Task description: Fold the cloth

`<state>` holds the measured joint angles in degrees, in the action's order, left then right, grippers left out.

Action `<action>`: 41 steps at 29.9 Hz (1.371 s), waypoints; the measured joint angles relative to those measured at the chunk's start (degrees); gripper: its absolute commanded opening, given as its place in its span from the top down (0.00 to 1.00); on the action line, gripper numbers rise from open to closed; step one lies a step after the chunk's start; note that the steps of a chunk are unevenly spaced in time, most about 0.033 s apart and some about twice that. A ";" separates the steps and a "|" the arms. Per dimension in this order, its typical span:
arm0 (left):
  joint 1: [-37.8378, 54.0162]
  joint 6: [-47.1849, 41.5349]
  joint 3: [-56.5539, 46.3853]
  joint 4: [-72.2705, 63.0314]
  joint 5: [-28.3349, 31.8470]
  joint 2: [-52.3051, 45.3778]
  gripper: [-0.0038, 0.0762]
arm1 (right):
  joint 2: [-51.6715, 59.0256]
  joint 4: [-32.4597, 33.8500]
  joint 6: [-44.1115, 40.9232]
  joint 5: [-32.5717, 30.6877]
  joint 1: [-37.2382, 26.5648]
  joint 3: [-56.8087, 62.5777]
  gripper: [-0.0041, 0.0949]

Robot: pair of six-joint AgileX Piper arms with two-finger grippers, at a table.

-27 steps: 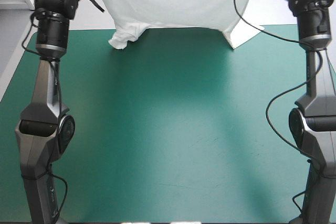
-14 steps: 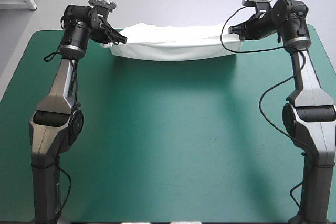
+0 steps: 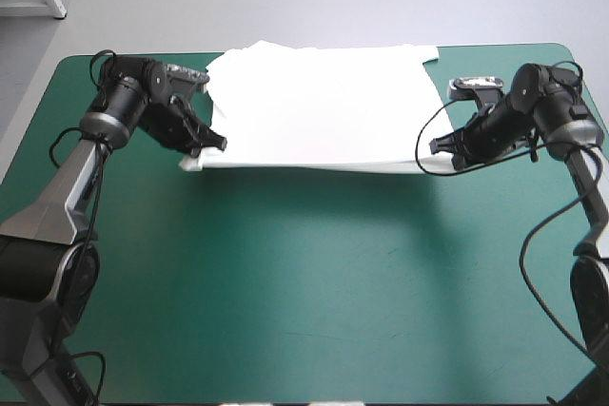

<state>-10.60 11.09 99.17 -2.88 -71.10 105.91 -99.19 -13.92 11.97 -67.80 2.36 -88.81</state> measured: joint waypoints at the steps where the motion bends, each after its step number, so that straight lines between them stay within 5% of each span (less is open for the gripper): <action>1: 0.00 0.06 -4.68 -0.24 0.23 -2.06 0.93 | 2.50 -0.44 -0.05 0.28 0.00 3.59 0.98; 13: -0.34 -6.26 -49.81 -2.16 6.33 -33.52 0.93 | 22.77 -1.29 -0.55 1.82 1.80 38.68 0.97; 22: -0.34 -7.93 -56.23 -2.80 2.63 -45.69 0.92 | 35.22 -1.40 -2.96 0.55 1.84 45.47 0.97; 25: -0.34 -7.01 -56.29 -2.84 2.07 -46.02 0.84 | 37.92 -1.33 -3.17 0.31 1.84 45.47 0.97; 28: -0.34 -6.03 -56.31 -2.24 1.66 -46.06 0.63 | 39.52 -0.11 -3.24 0.27 1.84 45.47 0.88; 33: -0.34 -5.59 -56.36 -1.77 1.23 -46.06 0.28 | 39.81 0.98 -2.35 0.24 2.44 45.47 0.51; 37: -0.34 -5.55 -56.42 -1.90 1.16 -46.06 0.26 | 39.81 0.93 -1.75 0.56 3.59 45.53 0.31; 41: -0.34 -5.55 -56.48 -2.76 2.83 -46.06 0.26 | 39.81 0.75 -1.57 1.98 3.71 45.53 0.29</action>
<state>-10.94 5.54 42.69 -5.64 -68.27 59.84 -59.38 -13.16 10.40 -65.82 6.07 -43.27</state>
